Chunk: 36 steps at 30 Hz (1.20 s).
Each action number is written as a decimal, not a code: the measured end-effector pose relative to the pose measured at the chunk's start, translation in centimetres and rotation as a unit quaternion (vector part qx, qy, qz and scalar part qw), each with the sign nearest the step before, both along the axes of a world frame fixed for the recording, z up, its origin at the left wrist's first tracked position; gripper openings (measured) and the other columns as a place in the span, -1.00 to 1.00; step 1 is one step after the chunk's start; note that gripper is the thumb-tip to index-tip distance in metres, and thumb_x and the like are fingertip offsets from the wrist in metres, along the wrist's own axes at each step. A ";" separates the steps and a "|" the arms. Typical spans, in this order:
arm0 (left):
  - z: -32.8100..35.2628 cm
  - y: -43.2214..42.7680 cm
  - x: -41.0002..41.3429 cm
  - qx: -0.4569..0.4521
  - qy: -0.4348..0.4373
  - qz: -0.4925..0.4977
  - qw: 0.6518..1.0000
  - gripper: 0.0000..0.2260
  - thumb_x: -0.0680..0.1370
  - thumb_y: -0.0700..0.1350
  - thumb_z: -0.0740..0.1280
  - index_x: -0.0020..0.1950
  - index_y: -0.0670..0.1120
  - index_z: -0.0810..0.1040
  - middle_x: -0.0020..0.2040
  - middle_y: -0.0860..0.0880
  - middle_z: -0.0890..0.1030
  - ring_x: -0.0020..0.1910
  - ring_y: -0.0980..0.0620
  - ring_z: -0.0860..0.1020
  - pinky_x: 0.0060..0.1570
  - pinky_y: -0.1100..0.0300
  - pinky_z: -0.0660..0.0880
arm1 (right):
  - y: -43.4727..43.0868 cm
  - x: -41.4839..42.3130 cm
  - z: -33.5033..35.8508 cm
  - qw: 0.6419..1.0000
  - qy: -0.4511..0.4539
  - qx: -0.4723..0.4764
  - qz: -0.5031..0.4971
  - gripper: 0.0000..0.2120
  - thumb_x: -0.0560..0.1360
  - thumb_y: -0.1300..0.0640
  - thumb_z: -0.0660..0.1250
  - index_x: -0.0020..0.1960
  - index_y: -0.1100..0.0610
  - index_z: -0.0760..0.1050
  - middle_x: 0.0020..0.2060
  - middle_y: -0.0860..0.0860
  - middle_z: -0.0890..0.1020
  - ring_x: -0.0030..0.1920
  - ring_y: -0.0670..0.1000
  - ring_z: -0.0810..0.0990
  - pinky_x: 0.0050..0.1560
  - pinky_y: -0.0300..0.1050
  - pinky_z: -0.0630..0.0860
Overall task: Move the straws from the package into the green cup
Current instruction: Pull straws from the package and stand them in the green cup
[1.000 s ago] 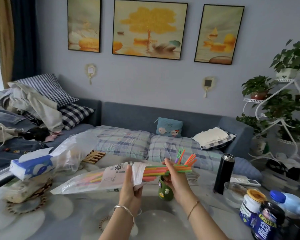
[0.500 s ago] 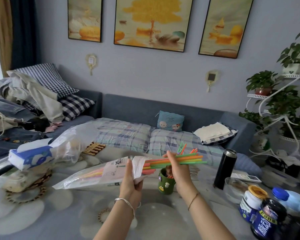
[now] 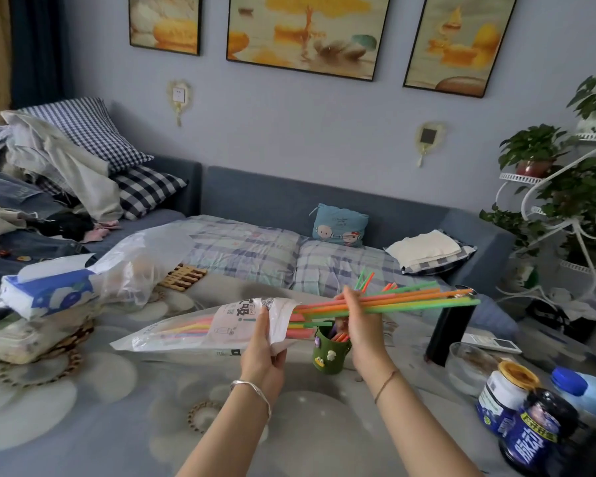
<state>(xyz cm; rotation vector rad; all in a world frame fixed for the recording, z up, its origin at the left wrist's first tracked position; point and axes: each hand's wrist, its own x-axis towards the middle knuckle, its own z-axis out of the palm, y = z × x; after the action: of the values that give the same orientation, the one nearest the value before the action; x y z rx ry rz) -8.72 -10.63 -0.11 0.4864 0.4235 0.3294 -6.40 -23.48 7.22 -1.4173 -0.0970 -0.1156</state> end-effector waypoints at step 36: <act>-7.4 1.3 5.7 0.040 0.078 0.050 0.995 -0.24 0.20 0.18 0.54 0.28 -0.18 0.54 0.15 -0.20 0.65 0.17 -0.26 0.59 -0.15 0.15 0.61 | -1.8 16.1 -7.4 0.921 -0.064 -0.385 0.001 -0.67 0.52 -0.04 0.28 -0.16 0.22 0.59 -0.33 0.04 0.66 -0.39 -0.08 0.60 -0.41 -0.27 0.51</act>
<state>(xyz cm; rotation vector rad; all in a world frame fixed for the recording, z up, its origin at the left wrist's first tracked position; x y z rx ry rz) -3.03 -9.34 -7.52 0.5721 0.5890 0.4084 9.71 -25.29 -0.18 -2.1981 -0.2741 -0.1787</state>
